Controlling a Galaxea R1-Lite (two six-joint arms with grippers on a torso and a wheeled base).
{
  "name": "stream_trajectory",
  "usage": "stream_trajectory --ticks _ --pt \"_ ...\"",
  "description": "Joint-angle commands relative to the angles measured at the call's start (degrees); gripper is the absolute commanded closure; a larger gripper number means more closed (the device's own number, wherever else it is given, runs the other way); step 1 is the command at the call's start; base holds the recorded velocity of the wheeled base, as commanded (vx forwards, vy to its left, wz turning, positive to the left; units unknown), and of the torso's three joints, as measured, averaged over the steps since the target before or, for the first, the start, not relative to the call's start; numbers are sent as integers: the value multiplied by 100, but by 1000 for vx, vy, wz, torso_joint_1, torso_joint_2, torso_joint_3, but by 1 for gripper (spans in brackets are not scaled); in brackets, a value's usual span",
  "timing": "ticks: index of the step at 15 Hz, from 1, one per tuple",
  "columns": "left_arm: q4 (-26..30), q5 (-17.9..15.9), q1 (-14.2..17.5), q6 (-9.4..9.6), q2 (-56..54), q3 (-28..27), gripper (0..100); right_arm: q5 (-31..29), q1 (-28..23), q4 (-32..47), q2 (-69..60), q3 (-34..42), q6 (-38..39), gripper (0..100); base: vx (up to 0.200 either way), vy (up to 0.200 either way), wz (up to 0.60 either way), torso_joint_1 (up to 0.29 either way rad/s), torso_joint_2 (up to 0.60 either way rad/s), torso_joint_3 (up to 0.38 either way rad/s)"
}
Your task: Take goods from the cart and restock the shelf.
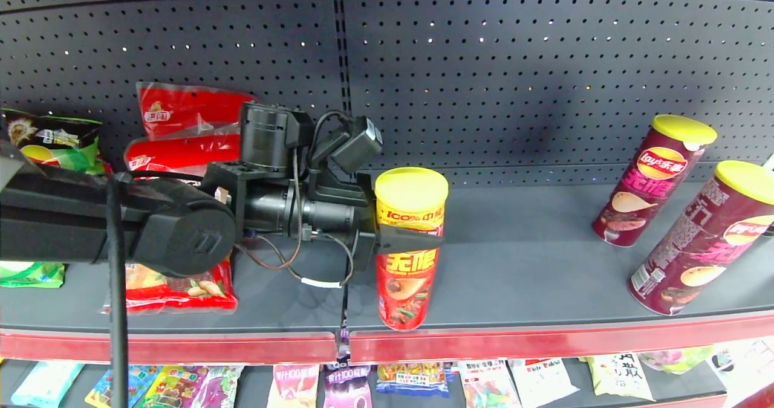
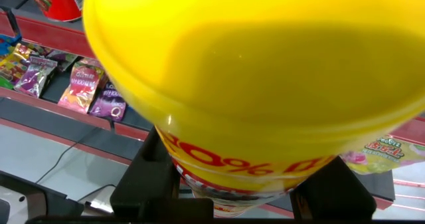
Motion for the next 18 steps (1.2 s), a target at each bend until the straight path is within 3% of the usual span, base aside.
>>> stream_trajectory --ticks 1,7,8,16,18 --pt "37 54 -16 -23 -9 82 100 1 1 -1 19 -1 -4 100 0 0 0 0 0 0" --pt "37 63 -8 -14 -9 179 100 -8 1 -1 10 -10 -4 100 0 0 0 0 0 0" --pt "37 63 1 -14 -9 179 0 -8 1 -1 1 -10 -4 100 0 0 0 0 0 0" --pt "37 142 124 -23 -150 302 0 -8 1 8 19 -98 -4 100 0 0 0 0 0 0" --pt "37 142 344 -14 -563 864 0 36 45 -10 309 -300 -13 100 0 0 0 0 0 0"
